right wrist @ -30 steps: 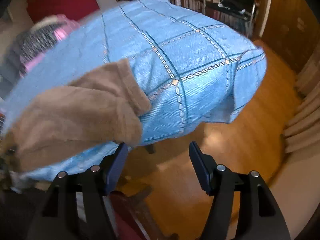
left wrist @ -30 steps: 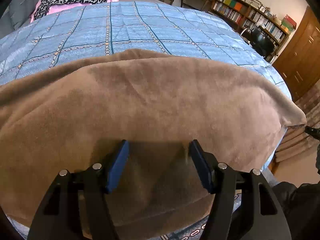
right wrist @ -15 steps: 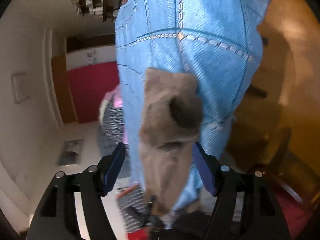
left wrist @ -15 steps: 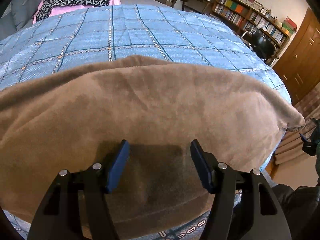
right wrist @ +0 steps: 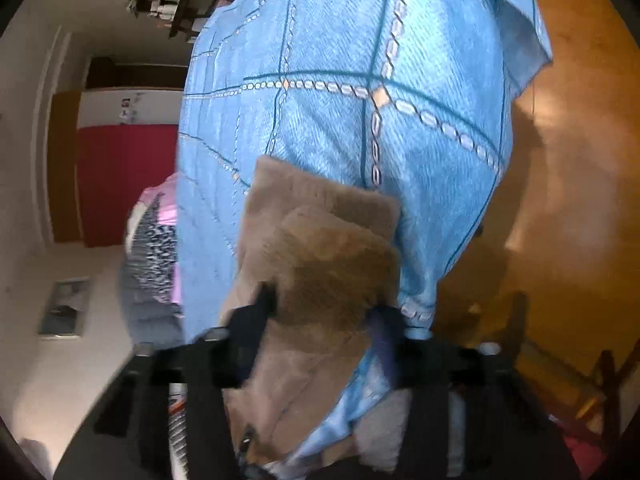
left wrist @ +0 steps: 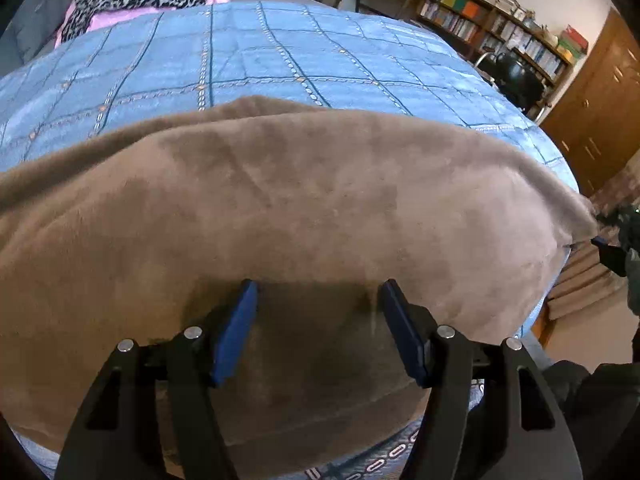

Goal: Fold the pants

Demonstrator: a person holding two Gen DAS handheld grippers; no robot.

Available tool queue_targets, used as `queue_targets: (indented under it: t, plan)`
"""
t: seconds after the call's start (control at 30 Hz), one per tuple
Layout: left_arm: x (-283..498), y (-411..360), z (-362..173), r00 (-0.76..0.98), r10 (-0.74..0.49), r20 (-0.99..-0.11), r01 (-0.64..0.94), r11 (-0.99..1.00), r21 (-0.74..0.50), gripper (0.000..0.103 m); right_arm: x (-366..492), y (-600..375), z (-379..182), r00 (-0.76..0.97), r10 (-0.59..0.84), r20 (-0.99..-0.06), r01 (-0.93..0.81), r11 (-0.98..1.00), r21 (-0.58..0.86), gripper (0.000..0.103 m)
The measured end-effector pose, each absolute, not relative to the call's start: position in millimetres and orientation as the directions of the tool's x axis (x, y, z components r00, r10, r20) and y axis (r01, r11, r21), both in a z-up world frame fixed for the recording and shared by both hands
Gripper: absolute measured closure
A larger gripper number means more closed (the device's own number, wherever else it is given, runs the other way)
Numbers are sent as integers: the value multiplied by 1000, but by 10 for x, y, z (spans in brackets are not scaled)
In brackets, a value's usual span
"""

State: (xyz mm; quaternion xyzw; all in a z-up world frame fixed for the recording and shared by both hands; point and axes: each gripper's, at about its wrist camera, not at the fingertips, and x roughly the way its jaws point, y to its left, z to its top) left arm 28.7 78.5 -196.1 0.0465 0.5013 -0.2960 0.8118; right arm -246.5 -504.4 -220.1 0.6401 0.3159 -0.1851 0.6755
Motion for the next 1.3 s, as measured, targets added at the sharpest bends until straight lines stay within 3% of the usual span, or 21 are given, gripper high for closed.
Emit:
queue_targets:
  t: [0.03,0.1,0.27,0.43,0.53,0.63,0.77,0.87,0.93,1.0,1.3]
  plan:
    - [288,794,-1960,322,-437,-840,525,820,-226,37,-2433,-5040,-2124,736,140,-662,647,143,749,89]
    - [291,795,-1958,320,-435,-842,524,821,-226,37,-2356,-5044,-1901,750,100,-654,624,223,749,93]
    - [300,766,-1953,319,-424,-848,520,826,-218,37,-2076,-4939,-1037,859,3,-512,448,481,753,95]
    - [280,792,-1944,328,-420,-846,501,837,-221,37,-1891,-4650,-450,933,-6,-360,240,756,609,95]
    - [258,835,-1960,329,-423,-844,486,842,-232,37,-1998,-4840,-874,892,-9,-452,328,700,634,95]
    - [243,852,-1971,322,-417,-850,487,843,-229,37,-2155,-5047,-1619,798,-12,-602,477,623,620,95]
    - [229,896,-1917,310,-402,-862,491,844,-217,37,-2382,-5107,-2202,758,41,-651,529,544,651,94]
    - [203,985,-1864,305,-406,-862,473,850,-233,37,-2450,-5046,-2216,752,36,-659,531,559,637,83]
    - [153,1098,-1828,310,-414,-856,447,858,-253,37,-2401,-5031,-2199,727,22,-686,549,582,600,55]
    - [108,1210,-1821,309,-423,-852,414,866,-280,37,-2428,-5042,-2164,706,-13,-708,575,594,562,39]
    - [-121,1685,-1847,347,-435,-831,246,897,-367,37,-2414,-5000,-1877,612,-214,-761,684,626,374,39]
